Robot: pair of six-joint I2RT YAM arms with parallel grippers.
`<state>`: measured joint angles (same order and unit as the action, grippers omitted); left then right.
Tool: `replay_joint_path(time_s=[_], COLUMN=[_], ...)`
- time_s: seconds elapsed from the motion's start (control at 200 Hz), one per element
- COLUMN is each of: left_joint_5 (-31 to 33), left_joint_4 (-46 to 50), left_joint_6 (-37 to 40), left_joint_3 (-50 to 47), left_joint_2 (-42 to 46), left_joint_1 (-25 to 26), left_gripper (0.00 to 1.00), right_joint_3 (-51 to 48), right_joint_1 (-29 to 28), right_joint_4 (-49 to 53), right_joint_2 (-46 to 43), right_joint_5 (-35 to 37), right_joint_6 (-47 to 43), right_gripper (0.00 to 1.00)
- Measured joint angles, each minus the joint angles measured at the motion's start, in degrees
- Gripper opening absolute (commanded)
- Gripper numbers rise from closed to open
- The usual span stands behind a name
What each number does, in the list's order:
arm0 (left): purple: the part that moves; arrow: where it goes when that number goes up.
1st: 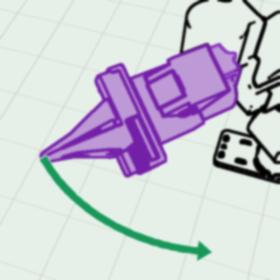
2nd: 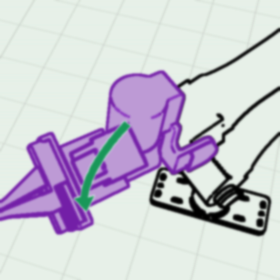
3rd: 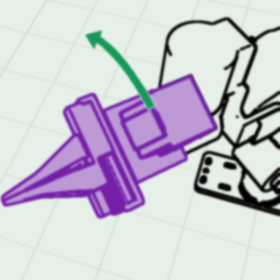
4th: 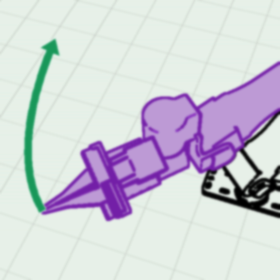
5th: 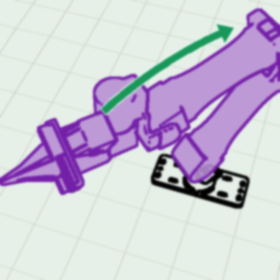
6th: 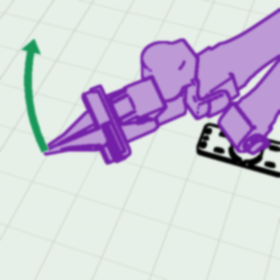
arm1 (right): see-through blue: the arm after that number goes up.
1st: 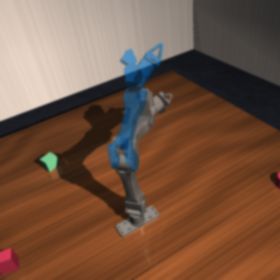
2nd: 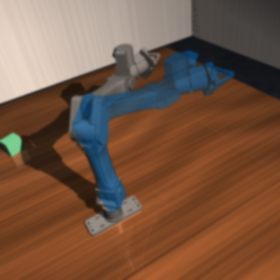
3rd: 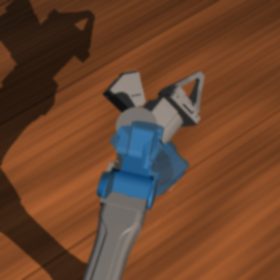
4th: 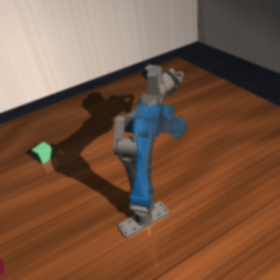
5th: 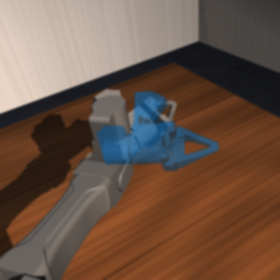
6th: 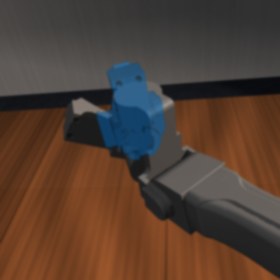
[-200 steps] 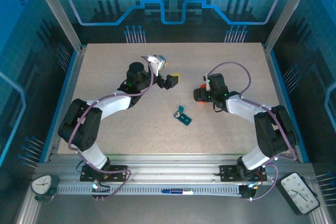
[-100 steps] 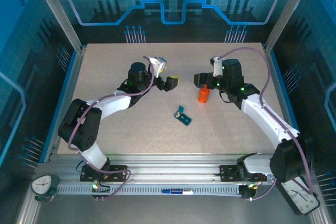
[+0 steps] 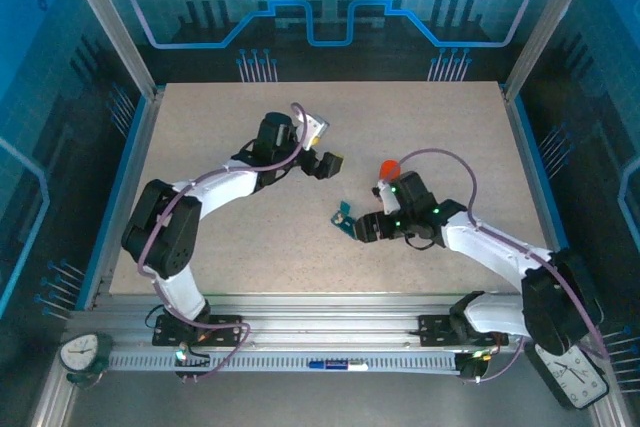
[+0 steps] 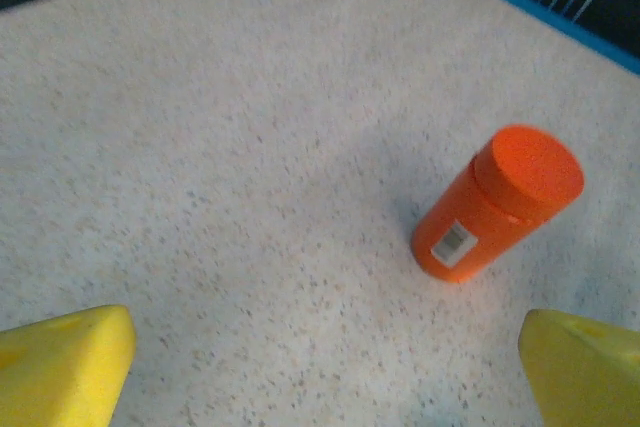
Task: Sort the pills into containers
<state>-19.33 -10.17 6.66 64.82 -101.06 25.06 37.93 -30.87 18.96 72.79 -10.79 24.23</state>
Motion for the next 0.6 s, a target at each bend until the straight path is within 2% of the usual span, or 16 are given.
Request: replay_joint_path(time_s=[0.095,0.235,0.305,0.415,0.6], left_joint_5=[0.59,0.74,0.66,0.46,-0.04], left_joint_4=[4.11,8.85,10.91,13.33,15.78], left_joint_6=[1.75,3.37,3.80,4.17,3.41], left_joint_3=[1.31,3.13,3.87,5.46,7.87], left_joint_2=[-1.44,-3.50,-4.07,-4.92,-6.73], left_joint_1=[1.29,2.34,2.34,2.34,2.75], left_gripper=[0.91,0.71,0.56,0.46,0.18], right_joint_3=[-1.33,-1.42,-1.42,-1.20,-0.11], right_joint_1=[0.00,-0.15,-0.22,-0.22,-0.22], right_joint_4=[-1.99,-5.68,-7.23,-8.39,-9.64], right_joint_2=[2.21,4.85,6.03,7.82,9.77], right_joint_5=[1.05,1.92,2.29,2.84,3.93], right_joint_6=[1.77,3.52,4.15,4.70,5.11], right_gripper=[0.78,0.77,0.77,0.77,0.76])
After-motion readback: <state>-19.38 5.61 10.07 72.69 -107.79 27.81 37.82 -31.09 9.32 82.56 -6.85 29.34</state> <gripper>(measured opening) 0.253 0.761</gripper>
